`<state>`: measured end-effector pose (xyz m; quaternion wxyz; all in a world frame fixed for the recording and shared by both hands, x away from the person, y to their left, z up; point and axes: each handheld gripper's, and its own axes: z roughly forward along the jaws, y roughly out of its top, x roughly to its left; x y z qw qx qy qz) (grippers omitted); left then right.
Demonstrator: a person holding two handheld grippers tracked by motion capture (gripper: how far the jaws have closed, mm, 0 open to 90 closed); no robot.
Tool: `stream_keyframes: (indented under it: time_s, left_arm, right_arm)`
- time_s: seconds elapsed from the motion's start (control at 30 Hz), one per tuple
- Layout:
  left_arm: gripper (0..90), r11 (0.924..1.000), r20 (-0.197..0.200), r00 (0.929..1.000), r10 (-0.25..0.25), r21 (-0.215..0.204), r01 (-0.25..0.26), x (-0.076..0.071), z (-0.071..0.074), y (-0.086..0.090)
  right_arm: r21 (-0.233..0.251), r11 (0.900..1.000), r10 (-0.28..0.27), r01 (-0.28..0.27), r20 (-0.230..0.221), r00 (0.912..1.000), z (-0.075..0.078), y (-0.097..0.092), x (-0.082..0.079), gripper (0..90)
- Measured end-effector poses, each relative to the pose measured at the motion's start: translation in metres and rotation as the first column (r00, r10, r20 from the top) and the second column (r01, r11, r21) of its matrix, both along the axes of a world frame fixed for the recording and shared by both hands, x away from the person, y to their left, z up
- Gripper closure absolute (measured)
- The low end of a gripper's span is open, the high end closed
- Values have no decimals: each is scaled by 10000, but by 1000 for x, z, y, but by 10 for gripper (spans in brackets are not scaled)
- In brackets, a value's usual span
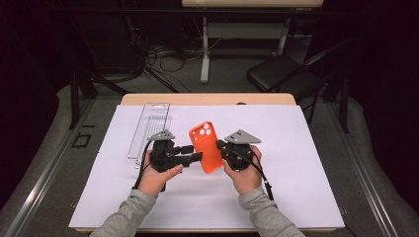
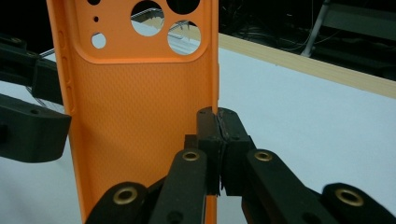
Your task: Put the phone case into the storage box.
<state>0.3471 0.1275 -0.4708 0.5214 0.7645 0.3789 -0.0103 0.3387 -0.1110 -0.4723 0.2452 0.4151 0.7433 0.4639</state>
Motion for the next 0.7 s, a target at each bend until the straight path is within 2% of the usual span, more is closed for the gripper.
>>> stream_keyframes:
  time_s: [0.13,0.23,0.5,0.7]
  left_arm:
    - [479,10000,-137,9999,25,-92,-26,0,-2,0]
    - [505,10000,-147,9999,71,-2,-71,1,-3,0]
    - [574,9983,-323,9994,107,-566,-125,3,-4,5]
    - [641,9978,-298,9995,87,-659,-106,2,-4,7]
  right_arm:
    - [40,10000,66,-66,-44,10000,0,2,-1,890]
    - [45,9999,125,-125,-59,9999,-1,3,-2,889]
    - [71,9998,159,-159,-37,9999,-1,4,-2,890]
    - [105,9998,182,-182,-15,9998,-1,4,-2,890]
